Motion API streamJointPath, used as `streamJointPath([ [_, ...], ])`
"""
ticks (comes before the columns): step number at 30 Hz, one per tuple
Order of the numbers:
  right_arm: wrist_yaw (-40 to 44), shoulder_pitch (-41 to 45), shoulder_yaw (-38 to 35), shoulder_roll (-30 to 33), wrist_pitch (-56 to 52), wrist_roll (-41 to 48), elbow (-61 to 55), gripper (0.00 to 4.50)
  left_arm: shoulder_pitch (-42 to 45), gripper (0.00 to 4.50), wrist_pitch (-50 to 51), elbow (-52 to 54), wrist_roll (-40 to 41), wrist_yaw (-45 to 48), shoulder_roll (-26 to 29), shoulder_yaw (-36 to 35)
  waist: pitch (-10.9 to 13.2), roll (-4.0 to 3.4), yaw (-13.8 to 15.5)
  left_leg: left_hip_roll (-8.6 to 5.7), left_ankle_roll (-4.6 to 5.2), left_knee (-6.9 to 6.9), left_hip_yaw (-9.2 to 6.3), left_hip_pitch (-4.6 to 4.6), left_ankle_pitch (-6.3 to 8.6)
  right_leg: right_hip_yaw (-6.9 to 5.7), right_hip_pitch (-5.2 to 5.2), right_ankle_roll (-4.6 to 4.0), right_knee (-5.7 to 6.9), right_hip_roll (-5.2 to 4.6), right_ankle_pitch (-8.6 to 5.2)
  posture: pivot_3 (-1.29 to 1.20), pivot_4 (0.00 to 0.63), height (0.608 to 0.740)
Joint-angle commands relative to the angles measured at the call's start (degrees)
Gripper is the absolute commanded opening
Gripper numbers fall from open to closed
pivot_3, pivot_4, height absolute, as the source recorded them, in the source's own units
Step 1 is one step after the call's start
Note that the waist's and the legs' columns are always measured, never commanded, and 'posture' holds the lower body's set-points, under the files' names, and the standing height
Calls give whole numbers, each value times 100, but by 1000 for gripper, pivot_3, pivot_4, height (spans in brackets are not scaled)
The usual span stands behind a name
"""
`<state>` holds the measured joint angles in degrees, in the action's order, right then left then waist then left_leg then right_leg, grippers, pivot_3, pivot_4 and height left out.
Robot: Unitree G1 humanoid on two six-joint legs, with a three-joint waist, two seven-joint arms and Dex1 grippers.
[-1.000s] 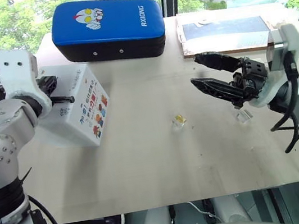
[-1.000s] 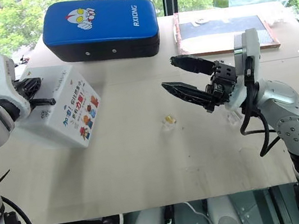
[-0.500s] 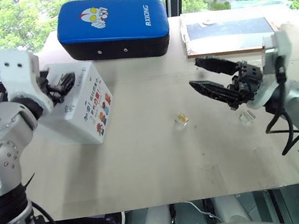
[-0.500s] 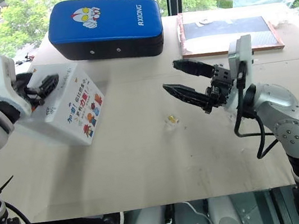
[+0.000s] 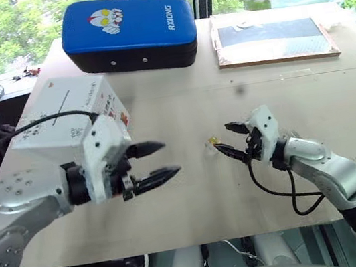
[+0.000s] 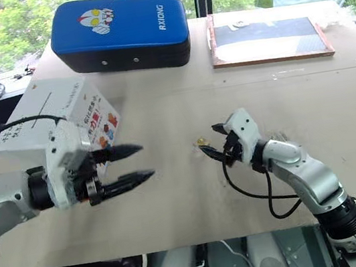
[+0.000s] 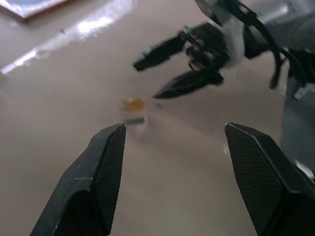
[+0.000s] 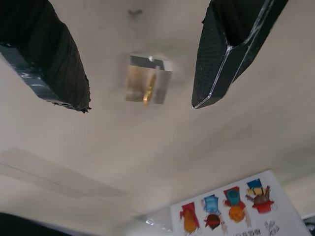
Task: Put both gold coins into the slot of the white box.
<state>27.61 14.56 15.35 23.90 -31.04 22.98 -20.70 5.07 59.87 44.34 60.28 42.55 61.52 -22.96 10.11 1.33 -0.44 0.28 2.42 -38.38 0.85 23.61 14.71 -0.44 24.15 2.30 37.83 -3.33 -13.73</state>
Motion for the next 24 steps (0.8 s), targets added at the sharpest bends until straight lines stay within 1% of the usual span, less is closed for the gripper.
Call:
streamJointPath([
  [1,-72,70,95,-125,-8,-257,-2,3527,-500,3226,70,181,-508,151,533,75,0,0,-10,0,1,-2,3,-1,0,1,0,0,0,14,0,0,150,740],
  [4,-93,111,137,-259,46,-437,101,3527,-720,3226,-106,128,-920,132,703,255,0,1,-10,-1,6,-5,13,-7,2,4,-1,-1,1,16,1,0,150,740],
  [8,-130,146,112,-437,9,-595,183,3527,-664,3226,-247,77,-1151,111,663,368,0,0,-15,2,1,-5,10,-8,0,3,0,-1,5,20,1,0,150,740],
  [9,-145,144,109,-468,-16,-633,197,2942,-631,3265,-292,71,-1203,96,644,391,0,0,-16,3,-2,-4,10,-8,-2,3,0,-2,5,20,1,0,150,740],
  [11,-206,199,118,-523,-52,-755,294,2219,-455,3265,-345,-7,-1264,-19,544,447,0,0,-13,3,-9,-2,8,-7,-6,3,0,-2,4,20,1,0,150,740],
  [13,-240,235,87,-593,-96,-799,349,1130,-366,3265,-391,-27,-1335,-48,500,498,0,0,-17,3,-10,-2,8,-5,-7,2,1,-2,4,21,1,0,150,740],
  [15,-203,233,76,-614,-169,-795,339,191,-285,3265,-458,-51,-1415,-79,450,569,0,0,-24,3,-10,-2,9,-5,-7,3,1,-1,4,20,2,0,150,740],
  [16,-193,222,69,-622,-202,-795,321,17,-245,3265,-476,-64,-1432,-97,413,587,0,0,-24,3,-10,-2,10,-5,-7,3,1,-1,4,20,2,0,150,740],
  [21,-128,176,33,-624,-295,-778,211,17,-83,3265,-440,-123,-1453,-142,295,676,0,0,-24,3,-6,-2,9,-6,-5,2,0,-1,5,21,2,0,150,740],
  [24,-222,193,-208,-777,-406,-561,72,17,57,3265,-482,-225,-1366,-273,24,663,0,0,-21,3,-5,-3,9,-6,-4,2,1,-1,6,21,2,0,150,740],
])
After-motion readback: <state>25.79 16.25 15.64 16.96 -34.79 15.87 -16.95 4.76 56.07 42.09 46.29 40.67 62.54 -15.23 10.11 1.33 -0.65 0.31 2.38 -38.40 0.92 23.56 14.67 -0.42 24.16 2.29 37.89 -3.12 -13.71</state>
